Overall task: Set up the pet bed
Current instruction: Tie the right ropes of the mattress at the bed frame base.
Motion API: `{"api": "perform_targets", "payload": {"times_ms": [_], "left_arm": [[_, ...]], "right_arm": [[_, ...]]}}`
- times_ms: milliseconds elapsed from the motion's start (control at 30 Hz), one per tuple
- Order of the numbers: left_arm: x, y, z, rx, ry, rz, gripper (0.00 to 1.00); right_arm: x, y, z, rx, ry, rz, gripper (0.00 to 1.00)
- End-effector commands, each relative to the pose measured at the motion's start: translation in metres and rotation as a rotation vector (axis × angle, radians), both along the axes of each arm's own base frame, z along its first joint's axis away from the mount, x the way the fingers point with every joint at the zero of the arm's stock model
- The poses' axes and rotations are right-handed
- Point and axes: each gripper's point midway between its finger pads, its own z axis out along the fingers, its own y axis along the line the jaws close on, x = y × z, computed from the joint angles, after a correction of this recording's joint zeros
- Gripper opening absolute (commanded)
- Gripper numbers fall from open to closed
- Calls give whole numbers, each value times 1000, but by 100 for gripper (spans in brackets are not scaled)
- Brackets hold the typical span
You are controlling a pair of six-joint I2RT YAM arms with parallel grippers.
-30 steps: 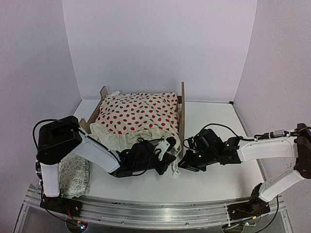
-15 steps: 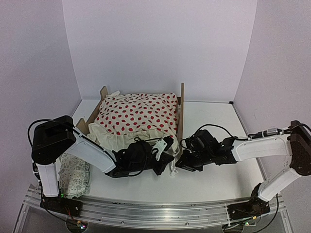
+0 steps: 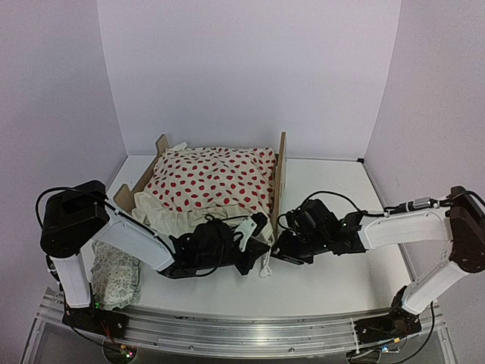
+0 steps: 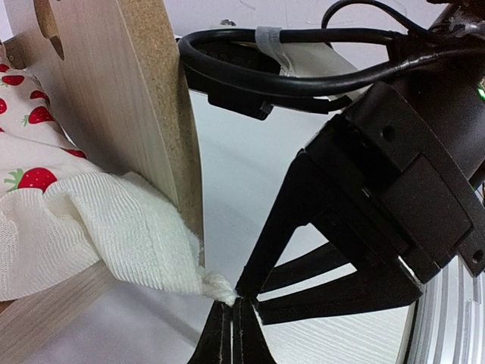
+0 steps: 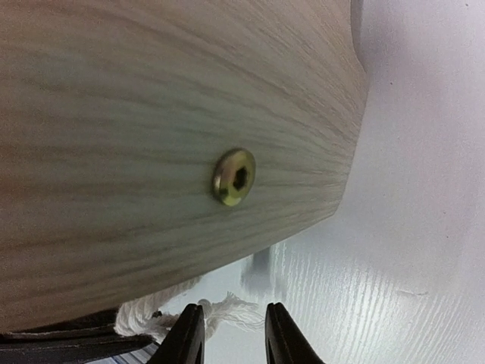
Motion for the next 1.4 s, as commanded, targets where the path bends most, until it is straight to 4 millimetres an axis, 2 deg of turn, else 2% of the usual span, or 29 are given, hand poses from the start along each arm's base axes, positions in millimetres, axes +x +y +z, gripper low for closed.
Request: {"api": "perform_targets", "payload": {"times_ms": [0,133,433,633,767,1100,1267,1367], "left_arm": [[-7,-9,31,-64,-27,-35,0],[-7,-8,30,-57,-21,-33,0],[-6,-9,28,-49,-17,-30,0],[-5,-11,24,-32,-15,-26,0],[-3,-13,26,-39,-13,-24,0],[-2,-16,29,-49,-4,-19,0],[-2,-17,30,-51,0,-21,0],[-2,-17,29,-47,2,-22,0]], "right_arm": [[-3,8,28,37,-73,91,32],[-9,2,27,32,-80,114,32],[-20,22,28,62,-53,220,33],[-20,17,41,71,-109,232,33],[-18,17,35,58,-93,216,32],[-13,12,16,-2,-89,194,25],[-7,13,16,-19,-120,201,21],[-5,16,17,-26,-138,214,14]]}}
